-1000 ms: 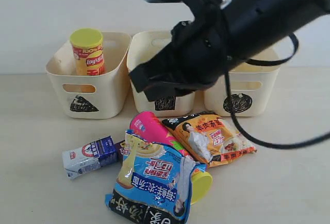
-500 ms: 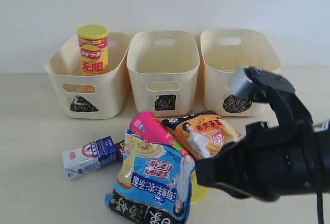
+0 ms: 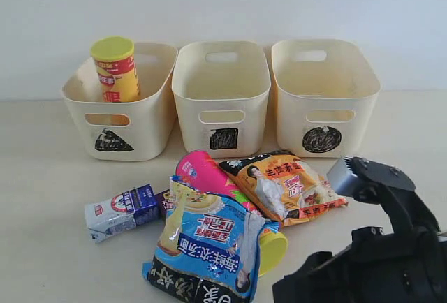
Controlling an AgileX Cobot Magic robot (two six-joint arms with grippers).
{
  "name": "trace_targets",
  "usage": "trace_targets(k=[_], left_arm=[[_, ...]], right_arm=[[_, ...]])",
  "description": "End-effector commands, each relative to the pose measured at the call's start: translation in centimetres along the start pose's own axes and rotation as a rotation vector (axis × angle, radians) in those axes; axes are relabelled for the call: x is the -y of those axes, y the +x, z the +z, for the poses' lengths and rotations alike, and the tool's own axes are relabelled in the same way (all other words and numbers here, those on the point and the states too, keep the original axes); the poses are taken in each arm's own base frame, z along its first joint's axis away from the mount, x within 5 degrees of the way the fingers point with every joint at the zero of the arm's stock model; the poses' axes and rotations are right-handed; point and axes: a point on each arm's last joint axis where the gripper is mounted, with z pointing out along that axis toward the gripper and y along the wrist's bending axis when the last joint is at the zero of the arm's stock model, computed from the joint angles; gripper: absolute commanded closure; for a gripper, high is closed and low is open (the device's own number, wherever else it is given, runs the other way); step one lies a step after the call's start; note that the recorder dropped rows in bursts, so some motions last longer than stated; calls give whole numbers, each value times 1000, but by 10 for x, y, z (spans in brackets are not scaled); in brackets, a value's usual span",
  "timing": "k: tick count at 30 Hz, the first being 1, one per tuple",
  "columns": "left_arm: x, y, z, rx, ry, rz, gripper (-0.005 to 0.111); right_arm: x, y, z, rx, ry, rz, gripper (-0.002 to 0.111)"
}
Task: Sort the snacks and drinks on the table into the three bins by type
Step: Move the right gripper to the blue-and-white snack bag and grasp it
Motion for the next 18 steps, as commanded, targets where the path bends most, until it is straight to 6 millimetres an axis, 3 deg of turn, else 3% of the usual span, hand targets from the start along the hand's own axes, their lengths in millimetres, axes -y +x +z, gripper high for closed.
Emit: trace_targets(k=[1, 6, 11, 18], left_arm=[[0, -2, -1, 16, -3, -7, 103], [0, -2, -1, 16, -3, -7, 103], [0, -2, -1, 16, -3, -7, 103], [0, -2, -1, 16, -3, -7, 103]], right_arm=[[-4, -2, 1, 75, 9, -51, 32], [-14, 0, 9, 133, 33, -101, 30], [-12, 12, 38, 68, 110, -114, 30], [-4, 13, 67, 20, 199, -75, 30]])
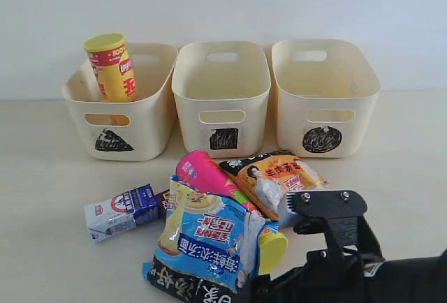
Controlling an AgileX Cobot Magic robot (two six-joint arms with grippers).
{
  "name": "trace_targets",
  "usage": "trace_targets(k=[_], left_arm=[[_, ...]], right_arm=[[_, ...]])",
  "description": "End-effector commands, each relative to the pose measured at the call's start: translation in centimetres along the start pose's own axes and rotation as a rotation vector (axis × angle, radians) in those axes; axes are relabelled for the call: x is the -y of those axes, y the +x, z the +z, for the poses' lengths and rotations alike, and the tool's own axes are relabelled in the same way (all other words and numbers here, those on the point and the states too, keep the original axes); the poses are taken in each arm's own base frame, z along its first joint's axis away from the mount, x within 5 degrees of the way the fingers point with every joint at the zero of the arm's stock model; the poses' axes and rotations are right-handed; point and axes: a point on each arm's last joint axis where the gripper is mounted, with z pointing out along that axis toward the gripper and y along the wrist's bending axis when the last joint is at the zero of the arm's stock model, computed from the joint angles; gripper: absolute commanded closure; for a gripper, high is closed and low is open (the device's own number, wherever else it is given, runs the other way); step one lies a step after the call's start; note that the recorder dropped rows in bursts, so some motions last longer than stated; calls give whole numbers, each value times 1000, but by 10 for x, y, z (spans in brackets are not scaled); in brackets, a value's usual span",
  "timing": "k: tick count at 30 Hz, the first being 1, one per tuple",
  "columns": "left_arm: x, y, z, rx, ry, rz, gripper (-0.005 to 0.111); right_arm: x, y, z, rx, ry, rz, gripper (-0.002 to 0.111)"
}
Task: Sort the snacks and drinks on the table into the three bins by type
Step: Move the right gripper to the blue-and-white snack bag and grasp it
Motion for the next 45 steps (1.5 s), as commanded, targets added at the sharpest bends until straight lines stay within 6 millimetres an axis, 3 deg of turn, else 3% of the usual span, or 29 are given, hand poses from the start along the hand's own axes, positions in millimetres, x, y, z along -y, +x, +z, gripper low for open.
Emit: trace_targets(k=[1, 21, 30, 31, 37, 40, 45], left_arm=[[0, -2, -1, 16, -3, -7, 103], [0, -2, -1, 16, -3, -7, 103], [0, -2, -1, 16, -3, -7, 103], [0, -2, -1, 16, -3, -7, 103], [0, -2, -1, 16, -3, -7, 103], [0, -2, -1, 16, -3, -7, 103], [0, -2, -1, 16, -3, -7, 103]], right_arm=[[-4, -2, 15, -34, 18, -7, 30], [-33, -29, 72, -103, -1, -25, 30], [-32, -29, 102, -125, 40, -38, 31], [-32, -30, 103, -118, 42, -42, 33], [-38, -37, 103, -97, 24, -78, 74], [-39, -36, 103, -109, 17, -95, 109], [-46, -34, 95, -157, -44, -143, 108]])
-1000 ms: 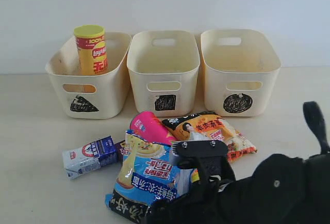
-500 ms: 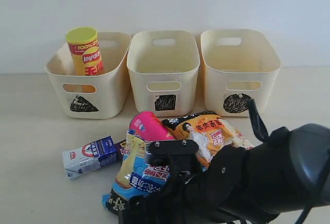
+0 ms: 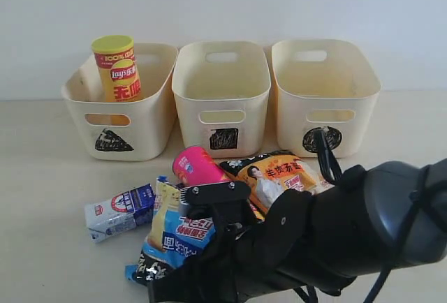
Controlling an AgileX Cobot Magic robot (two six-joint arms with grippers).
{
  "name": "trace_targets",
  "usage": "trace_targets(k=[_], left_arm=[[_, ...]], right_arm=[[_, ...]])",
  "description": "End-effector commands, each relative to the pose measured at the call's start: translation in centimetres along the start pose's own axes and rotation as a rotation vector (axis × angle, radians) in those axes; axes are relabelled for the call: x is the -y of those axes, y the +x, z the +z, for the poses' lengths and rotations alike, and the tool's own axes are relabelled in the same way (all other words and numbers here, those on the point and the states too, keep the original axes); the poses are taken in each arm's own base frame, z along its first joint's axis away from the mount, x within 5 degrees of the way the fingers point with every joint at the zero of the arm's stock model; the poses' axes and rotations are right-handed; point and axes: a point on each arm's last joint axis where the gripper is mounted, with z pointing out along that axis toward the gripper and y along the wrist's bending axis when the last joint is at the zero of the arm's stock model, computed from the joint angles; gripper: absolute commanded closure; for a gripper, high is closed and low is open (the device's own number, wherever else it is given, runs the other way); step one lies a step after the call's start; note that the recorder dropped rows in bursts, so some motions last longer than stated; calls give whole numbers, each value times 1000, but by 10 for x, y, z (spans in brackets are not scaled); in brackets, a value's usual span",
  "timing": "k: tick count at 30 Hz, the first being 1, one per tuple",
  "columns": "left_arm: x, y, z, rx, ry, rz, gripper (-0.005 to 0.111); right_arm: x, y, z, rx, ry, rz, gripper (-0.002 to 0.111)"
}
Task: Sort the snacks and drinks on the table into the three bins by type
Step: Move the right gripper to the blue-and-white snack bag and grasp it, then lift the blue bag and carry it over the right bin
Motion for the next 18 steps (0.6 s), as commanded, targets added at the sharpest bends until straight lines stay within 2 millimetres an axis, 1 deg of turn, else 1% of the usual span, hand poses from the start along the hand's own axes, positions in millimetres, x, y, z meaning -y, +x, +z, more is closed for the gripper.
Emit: trace_targets(k=[1, 2, 4, 6, 7, 13, 15, 16, 18], left_arm=[[0, -2, -1, 16, -3, -7, 103], [0, -2, -1, 16, -3, -7, 103], [0, -2, -1, 16, -3, -7, 103], [0, -2, -1, 16, -3, -7, 103], [0, -2, -1, 16, -3, -7, 103], [0, -2, -1, 16, -3, -7, 103], [0, -2, -1, 16, -3, -7, 103], [0, -2, -1, 16, -3, -7, 103], [0, -2, -1, 16, -3, -7, 103]], right_arm=[[-8, 0, -11, -27, -60, -58, 108], [-10, -2, -16, -18, -73, -74, 108], [-16, -11, -33, 34, -105, -102, 108], [-19, -15, -43, 62, -123, -112, 108], [-22, -18, -52, 82, -140, -120, 108], [-33, -26, -89, 153, -223, -185, 108], [-32, -33, -106, 209, -235, -196, 108], [-29, -39, -120, 257, -236, -204, 108], [-21, -48, -138, 314, -234, -190, 108]])
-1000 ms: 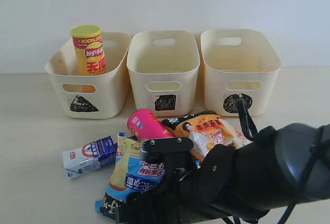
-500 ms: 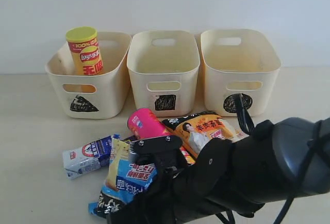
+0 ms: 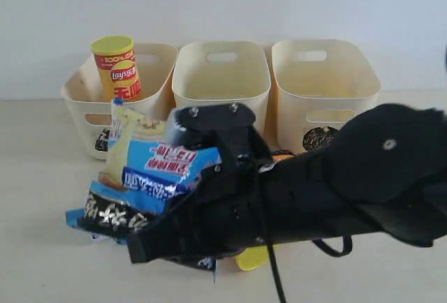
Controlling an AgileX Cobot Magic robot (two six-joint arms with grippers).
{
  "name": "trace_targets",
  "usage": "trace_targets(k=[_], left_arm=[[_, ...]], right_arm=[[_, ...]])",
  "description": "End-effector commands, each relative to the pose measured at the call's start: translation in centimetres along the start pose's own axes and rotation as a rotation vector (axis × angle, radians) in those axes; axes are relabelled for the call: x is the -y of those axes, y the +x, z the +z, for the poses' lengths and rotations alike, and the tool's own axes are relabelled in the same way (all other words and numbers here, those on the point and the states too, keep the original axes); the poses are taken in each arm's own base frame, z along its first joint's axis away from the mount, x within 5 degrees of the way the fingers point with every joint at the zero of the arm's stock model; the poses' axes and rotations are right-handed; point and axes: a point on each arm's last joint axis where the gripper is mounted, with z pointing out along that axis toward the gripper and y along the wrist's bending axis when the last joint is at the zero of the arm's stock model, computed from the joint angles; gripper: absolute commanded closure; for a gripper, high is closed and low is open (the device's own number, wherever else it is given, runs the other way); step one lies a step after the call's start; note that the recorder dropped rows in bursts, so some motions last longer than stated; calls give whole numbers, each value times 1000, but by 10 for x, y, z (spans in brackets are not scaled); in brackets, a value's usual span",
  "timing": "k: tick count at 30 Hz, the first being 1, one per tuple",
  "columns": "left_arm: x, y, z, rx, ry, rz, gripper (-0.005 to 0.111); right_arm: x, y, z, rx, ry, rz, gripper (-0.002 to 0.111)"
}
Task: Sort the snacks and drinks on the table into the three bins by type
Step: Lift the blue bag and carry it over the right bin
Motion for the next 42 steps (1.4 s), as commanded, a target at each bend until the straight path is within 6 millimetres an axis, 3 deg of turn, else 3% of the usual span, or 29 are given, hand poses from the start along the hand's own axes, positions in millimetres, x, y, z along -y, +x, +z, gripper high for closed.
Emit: trace_targets(k=[1, 9, 13, 17, 22, 27, 31, 36, 42], left_arm=[[0, -2, -1, 16, -3, -7, 103], [0, -2, -1, 16, -3, -7, 103], [0, -2, -1, 16, -3, -7, 103], [0, -2, -1, 16, -3, -7, 103], [0, -2, -1, 16, -3, -7, 103], [0, -2, -1, 16, -3, -7, 103], [0, -2, -1, 16, -3, -7, 103], [0, -2, -1, 16, -3, -7, 103], [0, -2, -1, 16, -3, -7, 103]], right_arm=[[11, -25, -40, 141, 22, -15, 108], [60, -63, -112, 353, 199, -43, 108], [90, -85, -135, 417, 298, -3, 108], [124, -107, -142, 453, 388, 49, 108], [172, -134, -126, 434, 443, 109, 108], [221, -157, -91, 394, 444, 170, 108], [248, -171, -67, 382, 423, 220, 108], [283, -175, -42, 376, 423, 302, 108], [301, -171, -28, 364, 430, 349, 108]])
